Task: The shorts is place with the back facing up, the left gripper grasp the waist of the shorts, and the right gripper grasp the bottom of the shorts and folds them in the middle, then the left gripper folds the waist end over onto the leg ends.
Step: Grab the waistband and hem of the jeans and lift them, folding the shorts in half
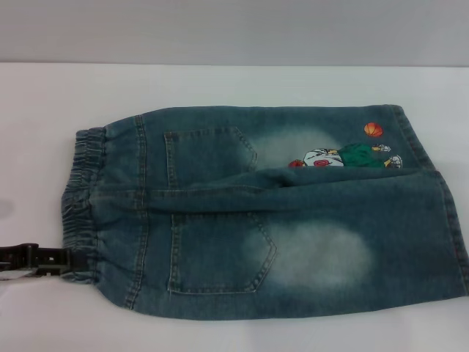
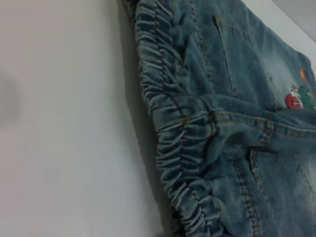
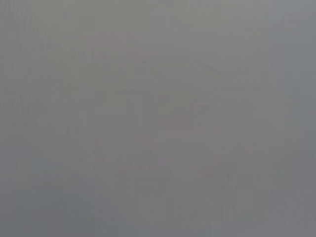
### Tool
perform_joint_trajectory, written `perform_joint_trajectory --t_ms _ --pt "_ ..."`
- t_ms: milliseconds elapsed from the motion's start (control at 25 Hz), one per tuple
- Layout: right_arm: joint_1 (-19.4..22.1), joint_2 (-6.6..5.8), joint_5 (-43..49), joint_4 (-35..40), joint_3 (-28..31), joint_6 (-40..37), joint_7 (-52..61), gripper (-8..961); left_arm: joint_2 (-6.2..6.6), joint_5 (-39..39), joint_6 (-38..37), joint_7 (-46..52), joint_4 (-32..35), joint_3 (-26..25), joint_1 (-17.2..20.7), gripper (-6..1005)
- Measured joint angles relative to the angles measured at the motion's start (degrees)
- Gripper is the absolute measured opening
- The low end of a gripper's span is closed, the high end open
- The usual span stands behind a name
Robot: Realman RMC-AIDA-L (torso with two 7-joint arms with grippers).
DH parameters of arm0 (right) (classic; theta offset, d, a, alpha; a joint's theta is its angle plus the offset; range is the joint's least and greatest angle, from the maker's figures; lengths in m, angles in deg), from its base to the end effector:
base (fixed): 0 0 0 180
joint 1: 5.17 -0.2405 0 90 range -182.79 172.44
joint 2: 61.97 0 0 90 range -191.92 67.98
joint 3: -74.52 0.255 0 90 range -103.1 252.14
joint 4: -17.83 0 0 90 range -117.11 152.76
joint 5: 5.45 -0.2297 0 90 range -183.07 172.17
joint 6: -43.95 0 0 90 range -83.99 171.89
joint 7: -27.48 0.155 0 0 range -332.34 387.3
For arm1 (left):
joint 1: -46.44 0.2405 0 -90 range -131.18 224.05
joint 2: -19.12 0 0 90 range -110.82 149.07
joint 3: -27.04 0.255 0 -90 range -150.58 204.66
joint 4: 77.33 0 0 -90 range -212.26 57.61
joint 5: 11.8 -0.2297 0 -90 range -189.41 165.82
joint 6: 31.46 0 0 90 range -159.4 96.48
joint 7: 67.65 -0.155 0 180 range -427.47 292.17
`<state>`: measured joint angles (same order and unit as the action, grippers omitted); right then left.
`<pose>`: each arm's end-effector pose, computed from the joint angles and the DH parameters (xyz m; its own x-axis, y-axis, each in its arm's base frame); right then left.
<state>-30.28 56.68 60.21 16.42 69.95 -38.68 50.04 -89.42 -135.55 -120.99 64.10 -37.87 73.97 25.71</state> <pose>0.3609 0.3283 0.0381 0.5289 0.2661 -0.8059 -0.8367 0.0048 -0.5476 -0.3692 0.2965 0.0481 0.1338 0.9552 0.2642 0.9902 -0.1394 0.0027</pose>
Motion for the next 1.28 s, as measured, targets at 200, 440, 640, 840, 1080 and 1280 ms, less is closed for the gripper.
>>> perform_joint_trajectory --t_ms 200,440,640,840,1080,1280 --pt "0.1 0.0 0.0 0.1 0.1 0.0 0.0 735 -0.12 0.0 -0.1 0.3 0.0 0.5 -0.3 595" --pt "0.2 0.09 0.0 0.1 0.1 0.0 0.0 735 -0.17 0.0 -0.1 0.4 0.0 0.7 -0.4 594" --pt "0.2 0.09 0.0 0.1 0.1 0.0 0.0 735 -0.23 -0.8 -0.1 0.4 0.0 0.4 -0.4 594" --pt "0.3 0.09 0.0 0.1 0.1 0.0 0.0 736 -0.26 -1.4 -0.3 0.5 0.2 0.4 -0.4 593" --pt "0.3 0.09 0.0 0.2 0.1 0.1 0.0 736 -0.26 -2.4 -0.3 0.0 0.6 0.5 -0.5 441" --pt "0.3 0.09 -0.1 0.2 0.1 0.5 0.0 736 -0.27 -2.8 -0.2 0.5 0.6 -0.5 -0.5 230"
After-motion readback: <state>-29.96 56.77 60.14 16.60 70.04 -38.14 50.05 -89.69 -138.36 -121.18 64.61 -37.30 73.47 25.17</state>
